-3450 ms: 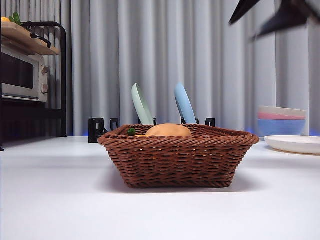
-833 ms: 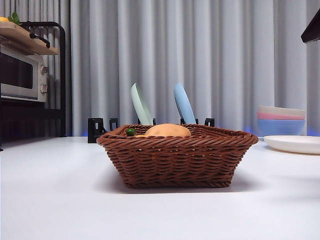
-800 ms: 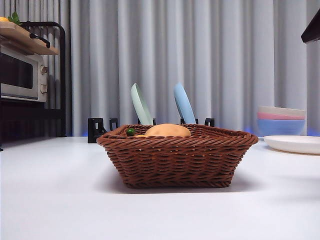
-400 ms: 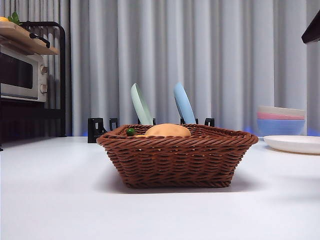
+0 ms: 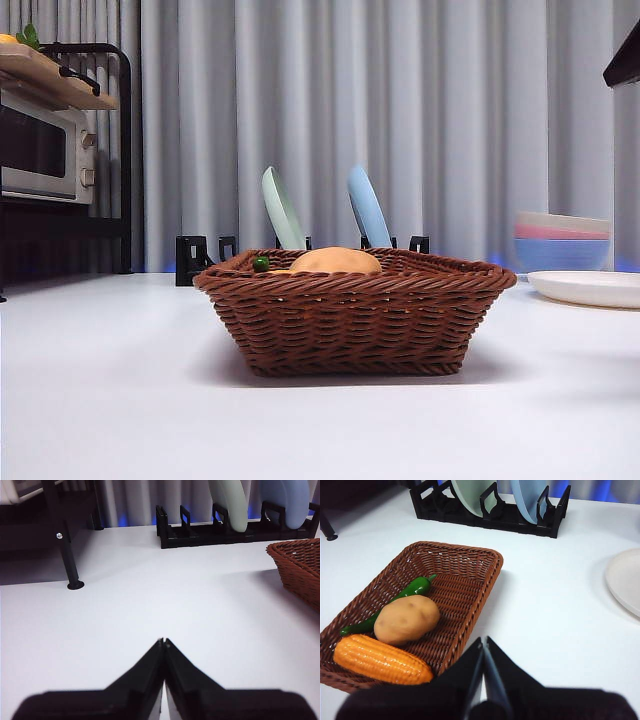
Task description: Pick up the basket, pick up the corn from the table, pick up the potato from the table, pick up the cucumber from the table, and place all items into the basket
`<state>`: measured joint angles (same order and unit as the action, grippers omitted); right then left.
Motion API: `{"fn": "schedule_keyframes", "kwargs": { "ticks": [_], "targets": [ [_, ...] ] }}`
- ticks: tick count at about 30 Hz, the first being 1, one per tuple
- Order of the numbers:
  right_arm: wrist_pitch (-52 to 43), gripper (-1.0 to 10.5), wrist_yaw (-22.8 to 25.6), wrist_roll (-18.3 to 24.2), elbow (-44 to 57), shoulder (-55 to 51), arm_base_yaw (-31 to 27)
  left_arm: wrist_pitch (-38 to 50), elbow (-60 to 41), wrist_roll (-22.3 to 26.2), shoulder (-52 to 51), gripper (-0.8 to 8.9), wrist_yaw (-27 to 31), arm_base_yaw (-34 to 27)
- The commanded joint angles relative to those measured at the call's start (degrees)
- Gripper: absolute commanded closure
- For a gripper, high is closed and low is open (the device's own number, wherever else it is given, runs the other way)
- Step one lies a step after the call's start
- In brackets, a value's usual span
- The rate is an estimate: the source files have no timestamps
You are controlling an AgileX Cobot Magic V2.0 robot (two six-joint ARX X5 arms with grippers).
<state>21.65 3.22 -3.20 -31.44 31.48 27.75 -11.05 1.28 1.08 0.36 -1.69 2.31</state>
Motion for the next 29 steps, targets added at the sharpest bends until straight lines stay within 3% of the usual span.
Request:
{"fn": "schedule_keyframes", "kwargs": {
  "ticks": [1, 4, 8, 13, 17, 22, 29],
  "targets": [
    [-0.1, 9.5, 0.4, 1.2, 0.2, -0.1, 0.0, 0.1, -0.9, 0.3, 0.0, 8.16, 0.2, -0.2],
    [0.0, 9.5, 1.8, 7.0, 0.3, -1.6, -0.8, 0.1, -0.9, 0.3, 0.0, 8.16, 0.1, -0.2],
    [-0.3, 9.5, -2.7, 11.7, 2.2, -5.5, -7.1, 0.1, -0.9, 0.3, 0.0, 8.16, 0.2, -0.2],
    [-1.8, 9.5, -7.3, 11.7, 8.4, -13.4, -16.0, 0.1, -0.9, 0.3, 0.0, 8.16, 0.2, -0.2],
    [-8.8, 9.5, -10.3, 11.6, 16.3, -20.9, -20.5, 0.1, -0.9, 0.3, 0.0, 8.16, 0.2, -0.2],
    [-13.2, 9.5, -11.0, 11.4, 24.1, -27.2, -22.1, 0.1, -0.9, 0.3, 0.0, 8.16, 0.2, -0.2],
    [-13.2, 9.5, -10.8, 6.1, 30.1, -31.5, -22.1, 0.1, -0.9, 0.3, 0.0, 8.16, 0.2, -0.2]
  ]
}}
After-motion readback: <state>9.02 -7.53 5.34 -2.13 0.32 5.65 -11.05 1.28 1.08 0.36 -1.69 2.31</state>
